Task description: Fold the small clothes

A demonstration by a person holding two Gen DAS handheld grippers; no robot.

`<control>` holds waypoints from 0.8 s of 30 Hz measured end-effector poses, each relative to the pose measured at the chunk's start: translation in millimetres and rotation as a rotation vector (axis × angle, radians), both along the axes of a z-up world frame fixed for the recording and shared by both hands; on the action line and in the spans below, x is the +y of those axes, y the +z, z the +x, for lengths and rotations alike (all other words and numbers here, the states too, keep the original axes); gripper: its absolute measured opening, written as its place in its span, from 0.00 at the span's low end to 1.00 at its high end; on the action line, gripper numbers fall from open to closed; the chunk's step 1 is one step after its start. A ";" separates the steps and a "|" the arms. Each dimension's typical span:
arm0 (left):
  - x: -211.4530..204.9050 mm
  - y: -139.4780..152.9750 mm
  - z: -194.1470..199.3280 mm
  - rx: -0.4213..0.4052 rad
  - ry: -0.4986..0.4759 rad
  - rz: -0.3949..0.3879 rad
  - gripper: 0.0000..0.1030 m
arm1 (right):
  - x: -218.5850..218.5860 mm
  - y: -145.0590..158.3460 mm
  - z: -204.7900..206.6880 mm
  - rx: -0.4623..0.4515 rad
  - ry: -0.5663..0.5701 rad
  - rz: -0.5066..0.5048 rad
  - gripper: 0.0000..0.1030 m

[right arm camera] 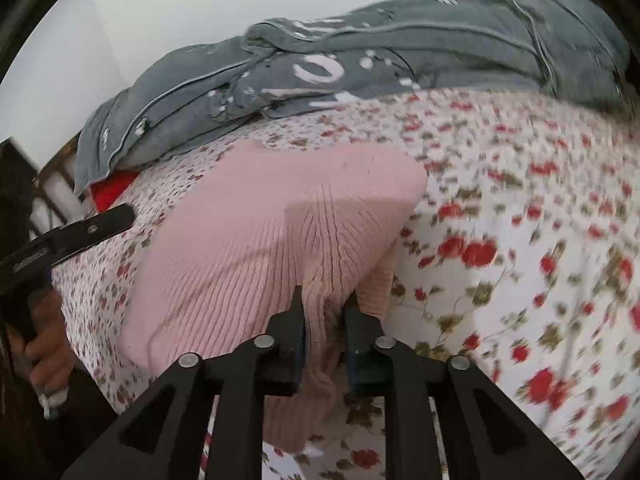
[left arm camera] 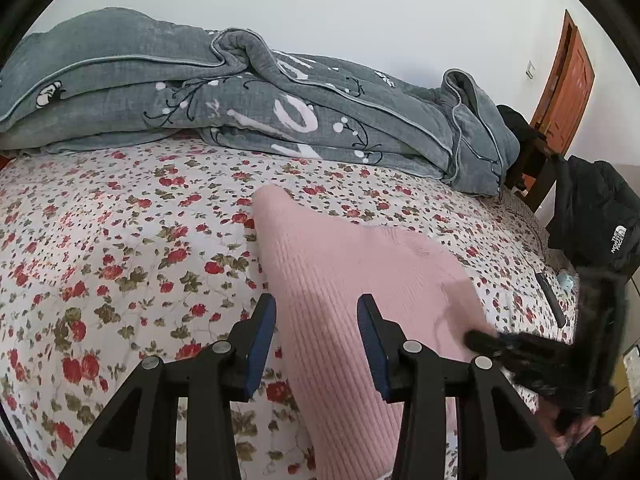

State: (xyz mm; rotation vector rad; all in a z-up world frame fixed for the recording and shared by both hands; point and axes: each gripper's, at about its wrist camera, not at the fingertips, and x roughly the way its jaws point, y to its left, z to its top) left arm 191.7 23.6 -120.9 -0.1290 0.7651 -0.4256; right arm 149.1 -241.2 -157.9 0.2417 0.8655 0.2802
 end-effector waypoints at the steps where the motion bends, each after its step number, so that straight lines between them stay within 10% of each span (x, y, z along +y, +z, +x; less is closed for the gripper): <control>1: -0.3 -0.6 2.8 0.002 -0.001 0.001 0.39 | -2.0 7.3 0.1 -0.015 0.009 0.004 0.21; 9: -20.7 2.6 48.8 0.007 -0.060 -0.020 0.39 | -1.0 41.7 38.9 -0.150 0.002 -0.024 0.26; 15: -37.6 -12.6 100.0 0.061 -0.104 -0.020 0.39 | -3.1 -11.7 90.0 0.007 -0.005 -0.031 0.25; 24: -47.4 -44.9 132.0 0.112 -0.116 0.007 0.38 | -14.1 -37.6 94.6 -0.009 -0.018 -0.049 0.28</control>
